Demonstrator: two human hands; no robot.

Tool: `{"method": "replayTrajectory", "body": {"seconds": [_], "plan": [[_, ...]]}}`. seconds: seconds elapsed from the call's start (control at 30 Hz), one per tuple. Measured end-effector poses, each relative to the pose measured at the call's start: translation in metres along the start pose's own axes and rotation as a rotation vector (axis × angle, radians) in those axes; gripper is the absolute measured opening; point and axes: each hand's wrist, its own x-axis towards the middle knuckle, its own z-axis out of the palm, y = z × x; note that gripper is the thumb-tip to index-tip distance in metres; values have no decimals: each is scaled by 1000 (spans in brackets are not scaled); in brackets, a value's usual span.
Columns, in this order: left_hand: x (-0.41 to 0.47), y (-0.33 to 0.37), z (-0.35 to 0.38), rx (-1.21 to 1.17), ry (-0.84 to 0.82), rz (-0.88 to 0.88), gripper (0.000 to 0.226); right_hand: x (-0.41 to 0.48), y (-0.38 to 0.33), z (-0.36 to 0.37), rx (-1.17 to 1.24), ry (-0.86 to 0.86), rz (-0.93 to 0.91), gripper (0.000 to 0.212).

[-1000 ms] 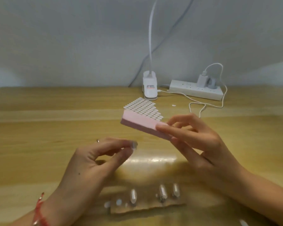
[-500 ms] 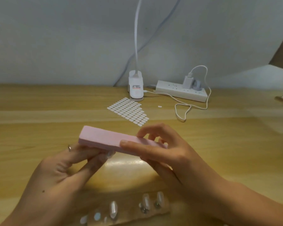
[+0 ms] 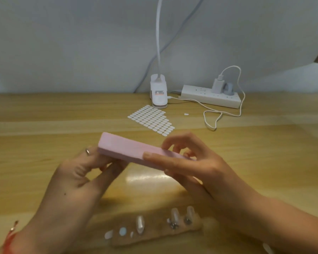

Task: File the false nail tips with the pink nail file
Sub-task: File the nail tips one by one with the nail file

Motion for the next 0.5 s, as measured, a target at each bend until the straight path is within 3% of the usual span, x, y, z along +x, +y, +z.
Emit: {"method": "replayTrajectory", "body": {"seconds": [0.3, 0.5], "plan": [[6, 46, 1, -124, -77, 95, 12, -1, 4, 4, 20, -1, -42, 35], [8, 44, -4, -228, -28, -54, 8, 1, 5, 2, 56, 8, -39, 38]]}}
